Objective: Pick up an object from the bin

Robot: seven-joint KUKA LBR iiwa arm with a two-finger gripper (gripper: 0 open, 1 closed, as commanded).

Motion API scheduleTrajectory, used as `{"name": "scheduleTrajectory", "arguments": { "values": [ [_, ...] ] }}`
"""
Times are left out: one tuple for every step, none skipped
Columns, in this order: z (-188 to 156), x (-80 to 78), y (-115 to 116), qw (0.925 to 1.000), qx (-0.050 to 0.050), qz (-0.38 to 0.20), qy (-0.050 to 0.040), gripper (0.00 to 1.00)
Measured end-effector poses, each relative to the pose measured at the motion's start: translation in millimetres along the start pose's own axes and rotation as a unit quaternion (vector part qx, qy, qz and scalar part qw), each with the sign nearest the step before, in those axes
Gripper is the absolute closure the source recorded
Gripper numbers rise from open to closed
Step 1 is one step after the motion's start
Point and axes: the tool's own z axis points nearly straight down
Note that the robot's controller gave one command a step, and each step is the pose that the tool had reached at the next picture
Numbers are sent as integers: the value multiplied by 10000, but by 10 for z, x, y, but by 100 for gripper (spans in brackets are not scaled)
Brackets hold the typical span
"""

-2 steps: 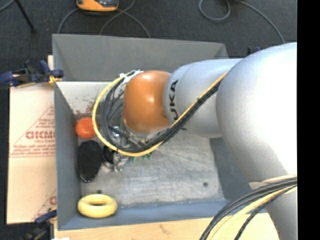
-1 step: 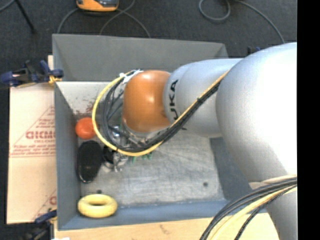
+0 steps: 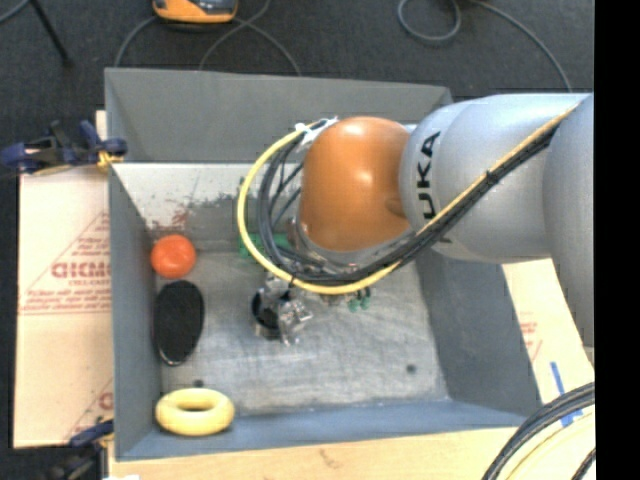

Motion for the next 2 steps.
{"name": "scheduleTrajectory", "arguments": {
  "values": [
    [5,4,5,10000,-6,4,7,100],
    [-871,61,69,9999,-6,-160,4,100]
  ]
}}
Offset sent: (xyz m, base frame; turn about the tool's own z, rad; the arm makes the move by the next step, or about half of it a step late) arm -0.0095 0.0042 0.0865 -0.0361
